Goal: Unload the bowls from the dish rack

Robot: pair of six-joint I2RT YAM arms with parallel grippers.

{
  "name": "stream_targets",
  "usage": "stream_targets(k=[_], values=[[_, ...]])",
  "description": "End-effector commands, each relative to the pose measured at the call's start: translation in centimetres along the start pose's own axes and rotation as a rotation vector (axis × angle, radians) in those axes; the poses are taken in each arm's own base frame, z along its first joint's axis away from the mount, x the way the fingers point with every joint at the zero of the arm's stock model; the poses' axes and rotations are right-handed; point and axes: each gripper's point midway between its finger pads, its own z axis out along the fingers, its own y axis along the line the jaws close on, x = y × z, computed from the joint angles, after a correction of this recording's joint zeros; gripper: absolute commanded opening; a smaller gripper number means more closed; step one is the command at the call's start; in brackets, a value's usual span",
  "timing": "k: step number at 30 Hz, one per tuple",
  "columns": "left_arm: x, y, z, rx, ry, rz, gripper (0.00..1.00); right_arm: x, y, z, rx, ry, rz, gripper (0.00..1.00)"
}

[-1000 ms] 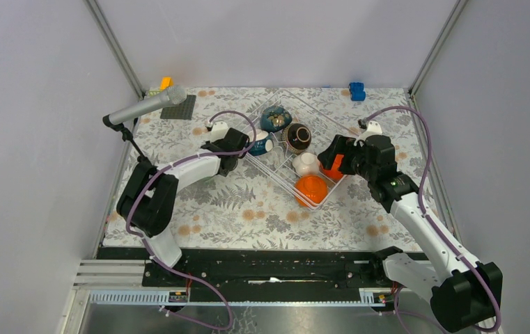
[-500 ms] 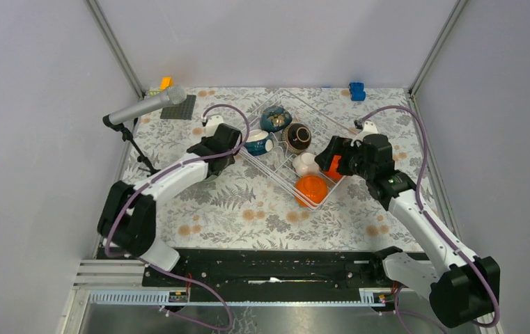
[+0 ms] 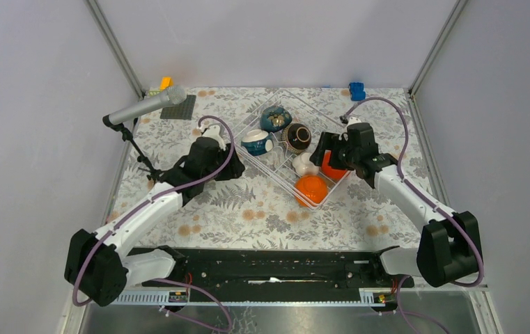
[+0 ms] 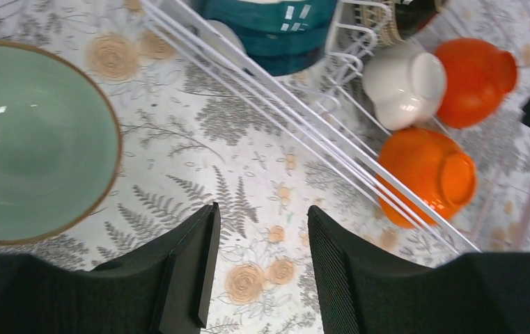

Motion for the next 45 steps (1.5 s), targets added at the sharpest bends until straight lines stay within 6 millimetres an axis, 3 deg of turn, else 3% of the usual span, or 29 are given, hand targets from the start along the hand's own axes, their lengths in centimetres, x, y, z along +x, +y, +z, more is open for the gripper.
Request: stream_targets(k=[1, 7, 12, 16, 18, 23, 29, 38, 40, 45], values=[[-0.7, -4.0, -1.7, 0.244, -0.052, 0.043, 0.56, -1.9, 1.4, -0.1, -0.004, -0.027, -0.078, 0.94], [0.0, -6.6, -3.5, 0.441, -0.077, 0.033, 0.65, -1.1, 2.6, -0.1, 0.003, 0.021, -0.128, 0.96], [1.2, -7.7, -3.6, 0.519, -0.036, 0.016, 0.7, 0.4, 1.1, -0.7, 0.165, 0.134, -0.197, 1.0], [1.9, -8.4, -3.7, 0.563, -0.016, 0.011, 0.91, 2.2, 0.8, -1.4, 0.216, 0.206, -0.219, 1.0], [2.2, -8.7, -3.8, 0.58, -0.011, 0.016, 0.97, 3.2, 1.0, -1.8, 0.218, 0.235, -0.22, 1.0], [2.6, -9.2, -4.0, 0.606, -0.006, 0.021, 0.98, 5.3, 0.7, -2.2, 0.202, 0.287, -0.221, 1.0], [2.8, -9.2, -4.2, 0.617, -0.011, 0.015, 0.99, 7.9, 1.2, -1.2, 0.129, 0.354, -0.189, 1.0], [2.3, -9.2, -4.3, 0.605, -0.016, 0.023, 0.99, 8.8, 0.0, 0.4, 0.194, 0.396, -0.207, 1.0], [2.2, -9.2, -4.3, 0.6, -0.017, 0.024, 0.99, 8.8, -0.1, 0.6, 0.204, 0.403, -0.213, 0.95], [2.0, -9.0, -4.4, 0.581, -0.018, 0.028, 0.99, 8.2, 0.5, 0.6, 0.187, 0.387, -0.203, 0.65]])
